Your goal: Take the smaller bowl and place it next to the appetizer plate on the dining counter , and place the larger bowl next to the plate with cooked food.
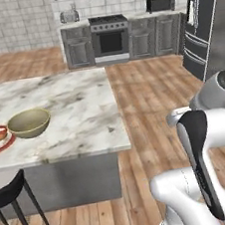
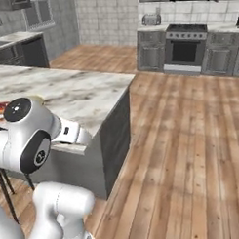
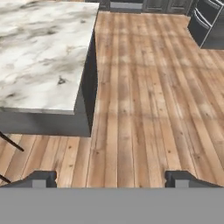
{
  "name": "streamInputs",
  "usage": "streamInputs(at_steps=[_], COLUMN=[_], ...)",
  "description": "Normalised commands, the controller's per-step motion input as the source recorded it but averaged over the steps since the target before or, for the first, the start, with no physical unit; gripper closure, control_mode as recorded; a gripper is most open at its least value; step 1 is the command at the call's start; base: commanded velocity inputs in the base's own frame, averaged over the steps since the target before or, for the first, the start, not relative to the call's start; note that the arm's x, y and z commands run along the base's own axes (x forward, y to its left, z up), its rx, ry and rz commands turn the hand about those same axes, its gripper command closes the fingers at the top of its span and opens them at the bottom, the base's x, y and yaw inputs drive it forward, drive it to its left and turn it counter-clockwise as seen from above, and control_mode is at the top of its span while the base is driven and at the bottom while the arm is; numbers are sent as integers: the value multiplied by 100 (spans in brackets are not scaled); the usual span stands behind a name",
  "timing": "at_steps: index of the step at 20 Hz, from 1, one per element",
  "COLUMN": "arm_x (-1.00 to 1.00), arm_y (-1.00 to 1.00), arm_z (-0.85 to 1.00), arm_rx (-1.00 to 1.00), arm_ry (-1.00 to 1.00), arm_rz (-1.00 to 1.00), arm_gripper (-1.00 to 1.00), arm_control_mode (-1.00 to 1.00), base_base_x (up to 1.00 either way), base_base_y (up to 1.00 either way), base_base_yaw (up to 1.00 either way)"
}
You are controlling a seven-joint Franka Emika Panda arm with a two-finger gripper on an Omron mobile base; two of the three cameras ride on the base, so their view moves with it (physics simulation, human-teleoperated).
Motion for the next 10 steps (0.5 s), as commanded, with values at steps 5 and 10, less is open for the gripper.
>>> streamInputs(at_steps=[5, 10], arm_x=[0, 0], arm_y=[0, 0], arm_z=[0, 0], arm_rx=[0, 0], arm_ry=[0, 0], arm_rz=[0, 0], arm_gripper=[-100, -100], arm_control_mode=[100, 100], base_base_x=[91, 100], base_base_y=[-98, -98], base_base_yaw=[-6, -1])
